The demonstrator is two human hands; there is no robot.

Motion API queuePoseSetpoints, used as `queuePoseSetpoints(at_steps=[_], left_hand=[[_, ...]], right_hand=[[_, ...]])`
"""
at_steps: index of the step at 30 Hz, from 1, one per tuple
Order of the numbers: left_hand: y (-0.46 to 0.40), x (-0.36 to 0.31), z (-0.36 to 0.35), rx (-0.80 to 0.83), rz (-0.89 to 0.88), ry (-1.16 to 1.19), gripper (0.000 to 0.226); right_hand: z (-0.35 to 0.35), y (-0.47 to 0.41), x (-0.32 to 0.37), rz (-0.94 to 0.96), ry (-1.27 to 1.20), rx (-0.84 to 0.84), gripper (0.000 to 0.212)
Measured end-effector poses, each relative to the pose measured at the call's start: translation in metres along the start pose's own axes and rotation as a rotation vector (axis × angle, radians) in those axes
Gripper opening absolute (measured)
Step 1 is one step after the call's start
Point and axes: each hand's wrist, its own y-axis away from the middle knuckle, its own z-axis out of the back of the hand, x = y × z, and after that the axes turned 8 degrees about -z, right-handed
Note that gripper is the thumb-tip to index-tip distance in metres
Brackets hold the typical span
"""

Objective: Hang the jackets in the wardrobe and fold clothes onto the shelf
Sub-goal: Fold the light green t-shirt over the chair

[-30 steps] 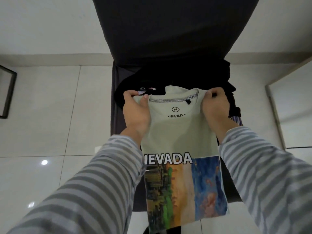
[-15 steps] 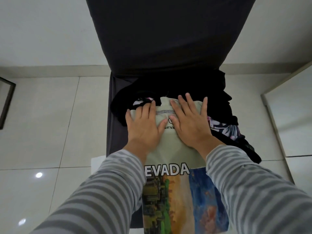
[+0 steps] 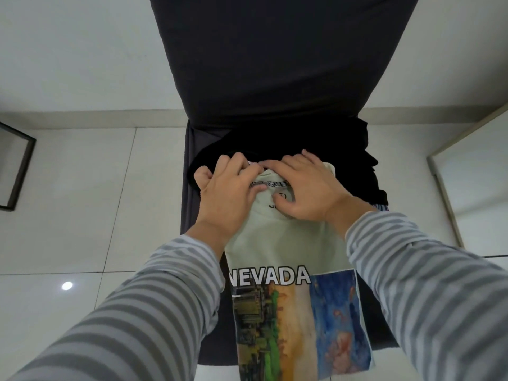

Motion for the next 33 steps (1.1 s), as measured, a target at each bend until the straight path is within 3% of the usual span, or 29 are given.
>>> queuePoseSetpoints(at_steps=[3,5,7,9,11,13,17,19,22,25,29,33], left_hand=[[0.002,-0.003,0.006,-0.019,0.029,0.021,0.020],[0.007,-0.006,0.005,-0.029,0.108,0.135,0.032],[0.014,-0.012,0.008,-0.078,0.242,0.428,0.066],[0.024,-0.024,0.017,-0.043,0.484,0.812,0.095],[0.037,-0.037,0.022,0.033,0.695,0.993,0.103],[0.048,-0.047,0.026,0.110,0.779,1.084,0.097],[0.067,-0.058,0.032,0.487,0.755,0.991,0.033],[0.072,-0.056,0.040,0.577,0.734,0.939,0.026],[0.061,-0.052,0.069,0.478,0.727,0.954,0.030],[0.031,-0.047,0.117,0.334,0.716,0.906,0.015],[-0.016,-0.057,0.194,0.197,0.610,0.945,0.015],[-0.064,-0.118,0.262,-0.112,0.603,1.244,0.006]], right_hand=[[0.017,-0.004,0.007,-0.013,-0.044,0.090,0.031],[0.023,-0.002,0.009,-0.002,-0.017,0.075,0.027],[0.030,0.000,0.009,0.009,-0.002,0.040,0.028],[0.041,0.004,0.008,0.016,-0.004,-0.010,0.028],[0.058,0.009,0.006,0.013,-0.024,-0.079,0.028],[0.079,0.016,0.004,-0.004,-0.082,-0.167,0.029],[0.129,0.028,-0.004,-0.100,-0.172,-0.347,0.028],[0.156,0.037,-0.009,-0.160,-0.197,-0.412,0.028],[0.196,0.062,-0.016,-0.271,-0.203,-0.486,0.028],[0.234,0.097,-0.023,-0.398,-0.278,-0.592,0.019],[0.291,0.152,-0.027,-0.542,-0.317,-0.790,0.028],[0.348,0.216,-0.027,-0.635,-0.450,-1.027,0.020]])
